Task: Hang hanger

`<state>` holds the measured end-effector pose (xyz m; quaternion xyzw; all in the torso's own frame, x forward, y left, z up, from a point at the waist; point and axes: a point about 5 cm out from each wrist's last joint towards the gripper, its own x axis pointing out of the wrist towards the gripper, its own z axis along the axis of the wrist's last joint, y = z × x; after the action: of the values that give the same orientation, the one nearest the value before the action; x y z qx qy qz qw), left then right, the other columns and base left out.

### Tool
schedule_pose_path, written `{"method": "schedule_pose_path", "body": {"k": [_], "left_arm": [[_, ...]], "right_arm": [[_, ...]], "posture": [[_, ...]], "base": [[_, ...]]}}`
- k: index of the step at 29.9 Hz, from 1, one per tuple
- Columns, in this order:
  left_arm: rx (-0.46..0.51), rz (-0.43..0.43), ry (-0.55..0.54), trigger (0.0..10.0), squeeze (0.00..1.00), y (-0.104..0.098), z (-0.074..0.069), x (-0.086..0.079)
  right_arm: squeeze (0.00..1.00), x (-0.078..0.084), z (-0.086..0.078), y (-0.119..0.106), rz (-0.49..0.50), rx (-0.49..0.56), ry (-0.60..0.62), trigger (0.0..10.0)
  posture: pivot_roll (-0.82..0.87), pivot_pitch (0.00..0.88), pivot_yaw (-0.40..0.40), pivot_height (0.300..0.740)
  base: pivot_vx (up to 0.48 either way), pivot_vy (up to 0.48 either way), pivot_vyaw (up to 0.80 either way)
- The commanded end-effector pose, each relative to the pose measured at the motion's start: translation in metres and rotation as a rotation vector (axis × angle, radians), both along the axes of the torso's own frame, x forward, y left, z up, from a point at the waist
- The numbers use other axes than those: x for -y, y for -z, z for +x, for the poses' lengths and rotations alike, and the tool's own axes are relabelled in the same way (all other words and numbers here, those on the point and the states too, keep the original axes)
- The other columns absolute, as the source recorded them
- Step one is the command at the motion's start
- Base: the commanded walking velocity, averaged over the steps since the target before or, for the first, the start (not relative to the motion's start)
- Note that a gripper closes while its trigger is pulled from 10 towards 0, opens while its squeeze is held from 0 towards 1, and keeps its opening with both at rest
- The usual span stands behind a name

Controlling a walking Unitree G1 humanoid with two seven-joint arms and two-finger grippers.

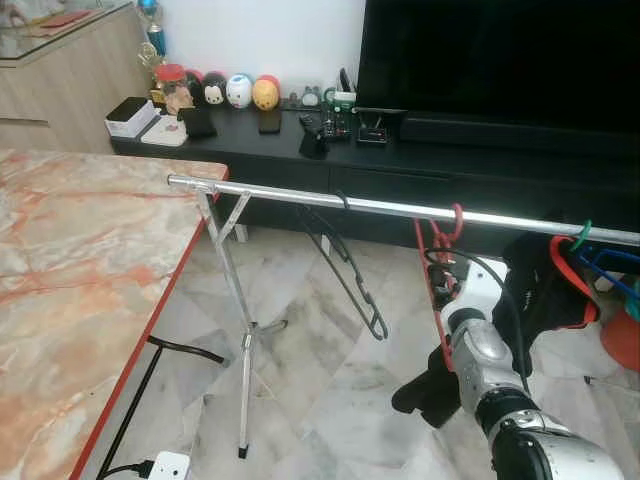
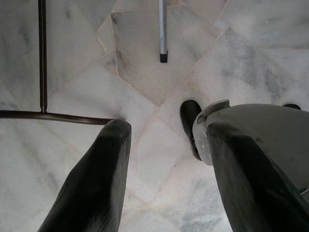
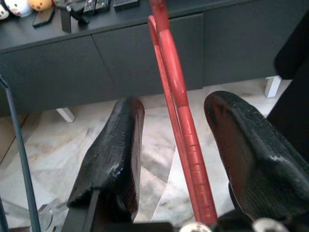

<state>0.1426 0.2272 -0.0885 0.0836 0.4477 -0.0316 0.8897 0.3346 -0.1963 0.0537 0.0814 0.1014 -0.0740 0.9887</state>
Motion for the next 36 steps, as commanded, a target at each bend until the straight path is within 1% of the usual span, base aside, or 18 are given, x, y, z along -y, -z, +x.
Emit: {"method": "schedule_pose_path", "body": {"k": [1, 5, 6, 8, 10, 13, 15, 16, 17, 20, 21, 22, 23, 24, 25, 28, 32, 36], "left_arm": [[-0.031, 0.002, -0.003, 10.0, 0.0, 0.003, -0.007, 0.0], [-0.033, 0.002, -0.001, 10.0, 0.0, 0.003, -0.008, 0.0], [-0.035, 0.006, 0.009, 10.0, 0.0, 0.003, -0.008, 0.0], [-0.035, 0.007, 0.012, 10.0, 0.0, 0.003, -0.008, 0.0], [-0.034, 0.007, 0.01, 10.0, 0.0, 0.003, -0.008, 0.001], [-0.034, 0.007, 0.011, 10.0, 0.0, 0.003, -0.008, 0.001], [-0.032, 0.005, 0.011, 10.0, 0.0, 0.003, -0.007, 0.001], [-0.032, 0.005, 0.012, 10.0, 0.0, 0.003, -0.007, 0.002], [-0.031, 0.005, 0.013, 10.0, 0.0, 0.003, -0.006, 0.002], [-0.03, 0.004, 0.013, 10.0, 0.0, 0.004, -0.006, 0.003], [-0.025, 0.003, 0.011, 10.0, 0.0, 0.003, -0.006, 0.004], [-0.019, 0.001, 0.007, 10.0, 0.0, 0.003, -0.005, 0.004], [-0.019, 0.001, 0.007, 10.0, 0.0, 0.003, -0.005, 0.004], [-0.017, -0.001, 0.007, 10.0, 0.0, 0.003, -0.005, 0.005], [-0.019, 0.003, 0.008, 10.0, 0.0, 0.003, -0.005, 0.005], [-0.02, 0.005, 0.006, 10.0, 0.0, 0.003, -0.005, 0.005], [-0.023, 0.008, 0.005, 10.0, 0.0, 0.004, -0.006, 0.004], [-0.03, 0.01, 0.006, 10.0, 0.0, 0.005, -0.009, 0.004]], "right_arm": [[0.0, 0.003, -0.001, -0.004, -0.02, 0.042, 0.016, 10.0], [0.0, 0.005, -0.004, -0.006, -0.029, 0.102, 0.03, 10.0], [0.0, 0.005, -0.008, -0.007, -0.065, 0.146, 0.025, 10.0], [0.0, 0.004, -0.011, -0.007, -0.08, 0.167, 0.019, 10.0], [0.0, 0.003, -0.016, -0.006, -0.085, 0.196, 0.022, 10.0], [0.0, -0.002, -0.026, -0.003, -0.122, 0.227, -0.005, 10.0], [0.0, -0.003, -0.031, 0.002, -0.122, 0.218, -0.006, 10.0], [0.0, -0.004, -0.035, 0.008, -0.122, 0.198, -0.006, 10.0], [0.0, -0.003, -0.043, 0.019, -0.132, 0.149, -0.004, 10.0], [0.0, -0.002, -0.051, 0.03, -0.136, 0.092, 0.002, 10.0], [0.0, 0.002, -0.056, 0.036, -0.148, 0.058, 0.031, 10.0], [0.0, 0.011, -0.065, 0.045, -0.16, -0.002, 0.095, 10.0], [0.0, 0.011, -0.065, 0.045, -0.16, -0.002, 0.095, 10.0], [0.0, 0.022, -0.075, 0.055, -0.133, -0.061, 0.2, 10.0], [0.0, 0.025, -0.079, 0.058, -0.129, -0.077, 0.235, 10.0], [0.0, 0.028, -0.082, 0.059, -0.142, -0.08, 0.262, 10.0], [0.0, 0.029, -0.085, 0.059, -0.133, -0.063, 0.282, 10.0], [0.0, 0.02, -0.085, 0.061, -0.103, -0.053, 0.25, 10.0]], "posture": [[0.01, 0.0, -0.001, 0.74], [0.01, 0.0, -0.002, 0.74], [0.01, 0.0, -0.003, 0.74], [0.01, 0.0, -0.003, 0.74], [0.01, 0.0, -0.004, 0.74], [0.0, 0.0, -0.003, 0.74], [0.0, 0.0, -0.003, 0.74], [0.0, 0.0, -0.004, 0.74], [0.0, 0.0, -0.005, 0.74], [0.0, 0.0, -0.005, 0.74], [0.0, 0.0, -0.008, 0.74], [0.0, 0.0, -0.008, 0.74], [0.0, 0.0, -0.008, 0.74], [0.0, 0.0, -0.009, 0.74], [0.0, 0.0, -0.011, 0.74], [0.0, 0.0, -0.012, 0.74], [0.0, 0.0, -0.011, 0.74], [0.0, 0.0, -0.01, 0.74]], "base": [[0.0, 0.0, 0.0], [0.0, 0.0, 0.0], [0.0, 0.0, 0.0], [0.0, 0.0, 0.0], [0.0, 0.0, 0.0], [0.0, 0.0, 0.0], [0.0, 0.0, 0.0], [0.0, 0.0, 0.0], [0.0, 0.0, 0.0], [0.0, 0.0, 0.0], [0.0, 0.0, 0.0], [0.0, 0.0, 0.0], [0.0, 0.0, 0.0], [0.0, 0.0, 0.0], [0.0, 0.0, 0.0], [0.0, 0.0, 0.0], [0.0, 0.0, 0.0], [0.0, 0.0, 0.0]]}}
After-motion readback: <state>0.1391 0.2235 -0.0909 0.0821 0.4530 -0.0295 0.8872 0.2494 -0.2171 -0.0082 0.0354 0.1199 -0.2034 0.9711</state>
